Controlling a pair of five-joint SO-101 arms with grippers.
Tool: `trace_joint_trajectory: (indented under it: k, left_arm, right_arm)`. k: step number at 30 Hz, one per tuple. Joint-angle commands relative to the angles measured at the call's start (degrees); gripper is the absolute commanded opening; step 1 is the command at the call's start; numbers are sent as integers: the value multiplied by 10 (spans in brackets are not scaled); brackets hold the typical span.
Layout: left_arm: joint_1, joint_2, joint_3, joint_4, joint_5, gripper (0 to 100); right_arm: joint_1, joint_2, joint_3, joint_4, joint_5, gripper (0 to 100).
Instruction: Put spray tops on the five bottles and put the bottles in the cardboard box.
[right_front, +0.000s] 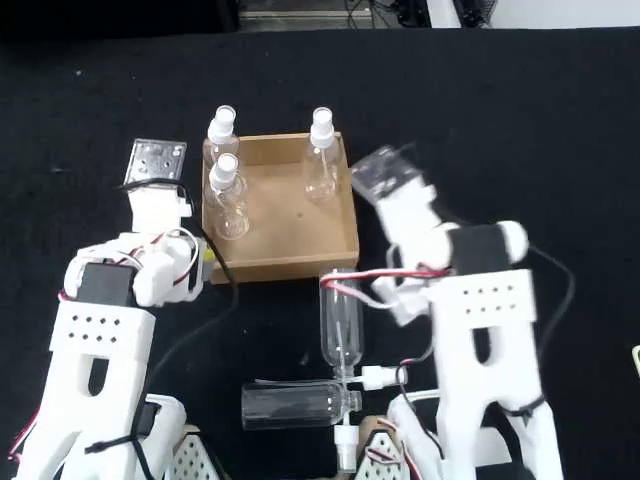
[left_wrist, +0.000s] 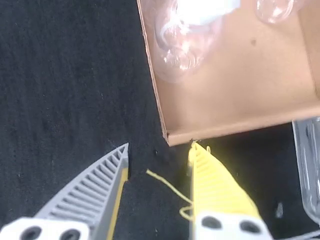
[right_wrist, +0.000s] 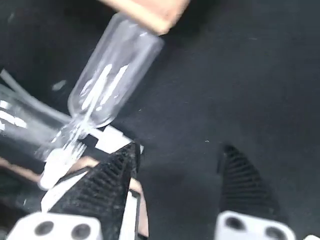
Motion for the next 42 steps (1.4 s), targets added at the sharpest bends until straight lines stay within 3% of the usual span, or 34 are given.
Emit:
trace_joint_trajectory:
  k: [1,6,10,17,25,30,34,42]
  left_arm:
    - [30,-14,-8,25,-27,181]
    - [-4,-15,-11,22,-26,181]
    - [-47,-15,-23,27,-26,181]
    - [-49,-15,-23,26,-26,180]
    - [-48,-15,-20,23,-25,180]
    - [-48,-15,-20,23,-25,178]
    - [-48,-15,-20,23,-25,178]
    - [-48,-15,-20,22,-25,178]
  right_arm:
    - [-67,-19,14,8,-1,264]
    - [-178,-19,19,-4,-150,239]
    - [-190,-19,61,-75,-219,223]
    - [-191,-19,214,-210,-224,223]
    - [-200,-19,241,-270,-226,224]
    - [-216,-18,247,-296,-311,229]
    - [-214,-18,273,-312,-363,305]
    - [-213,-18,325,-357,-331,336]
